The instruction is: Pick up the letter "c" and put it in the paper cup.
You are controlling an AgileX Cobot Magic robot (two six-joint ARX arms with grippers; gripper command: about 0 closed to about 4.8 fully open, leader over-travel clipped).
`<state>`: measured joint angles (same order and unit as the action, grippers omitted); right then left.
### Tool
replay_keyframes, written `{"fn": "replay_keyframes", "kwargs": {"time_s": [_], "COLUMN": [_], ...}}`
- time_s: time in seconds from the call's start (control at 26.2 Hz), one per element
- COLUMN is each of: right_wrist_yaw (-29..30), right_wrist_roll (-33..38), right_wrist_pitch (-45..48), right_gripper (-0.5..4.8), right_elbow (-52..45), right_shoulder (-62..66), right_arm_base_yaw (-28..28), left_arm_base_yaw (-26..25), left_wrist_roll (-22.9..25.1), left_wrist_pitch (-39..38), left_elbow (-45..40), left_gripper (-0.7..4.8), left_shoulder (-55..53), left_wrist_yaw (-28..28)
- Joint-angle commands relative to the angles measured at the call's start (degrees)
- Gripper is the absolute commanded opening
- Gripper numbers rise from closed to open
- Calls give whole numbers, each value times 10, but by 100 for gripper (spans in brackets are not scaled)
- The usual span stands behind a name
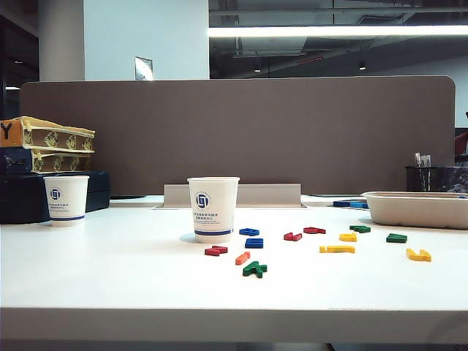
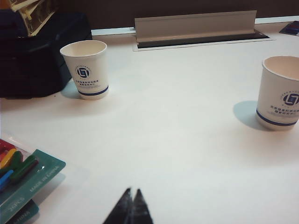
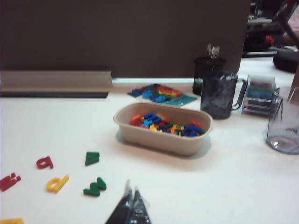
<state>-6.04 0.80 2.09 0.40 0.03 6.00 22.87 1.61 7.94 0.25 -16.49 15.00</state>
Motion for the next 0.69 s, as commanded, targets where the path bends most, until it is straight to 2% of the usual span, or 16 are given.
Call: {"fn": "replay_keyframes", "kwargs": {"time_s": [0.04, 0.69], "right_wrist_yaw": [2, 0], "right_wrist_roll": [0, 0], "right_wrist_pitch": [16, 6], "right_gripper": [-1, -1], "right_elbow": [2, 2], "right_shoulder": [-2, -2], "right_arm_base_yaw": [-11, -15], "left_arm_base_yaw": [0, 0], "left_wrist_roll": [-1, -1], "left_wrist_pitch": [7, 7], "left_elbow": [2, 2], "left_gripper": [-6, -6], "left_shoulder": [1, 1], "left_wrist_yaw": [-2, -2]}}
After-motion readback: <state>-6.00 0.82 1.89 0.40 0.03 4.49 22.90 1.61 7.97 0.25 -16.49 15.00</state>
